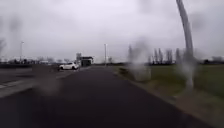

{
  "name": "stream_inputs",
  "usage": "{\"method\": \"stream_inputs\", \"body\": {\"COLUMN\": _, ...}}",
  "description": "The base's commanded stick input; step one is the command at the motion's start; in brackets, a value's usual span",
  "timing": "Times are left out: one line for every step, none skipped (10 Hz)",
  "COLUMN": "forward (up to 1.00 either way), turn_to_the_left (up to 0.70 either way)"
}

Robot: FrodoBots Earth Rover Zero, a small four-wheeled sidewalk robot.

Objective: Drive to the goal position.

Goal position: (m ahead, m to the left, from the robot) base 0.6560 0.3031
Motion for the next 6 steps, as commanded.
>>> {"method": "stream_inputs", "body": {"forward": 0.01, "turn_to_the_left": 0.0}}
{"method": "stream_inputs", "body": {"forward": 0.0, "turn_to_the_left": 0.0}}
{"method": "stream_inputs", "body": {"forward": 0.0, "turn_to_the_left": 0.0}}
{"method": "stream_inputs", "body": {"forward": 0.0, "turn_to_the_left": 0.0}}
{"method": "stream_inputs", "body": {"forward": 0.0, "turn_to_the_left": 0.0}}
{"method": "stream_inputs", "body": {"forward": 0.0, "turn_to_the_left": 0.0}}
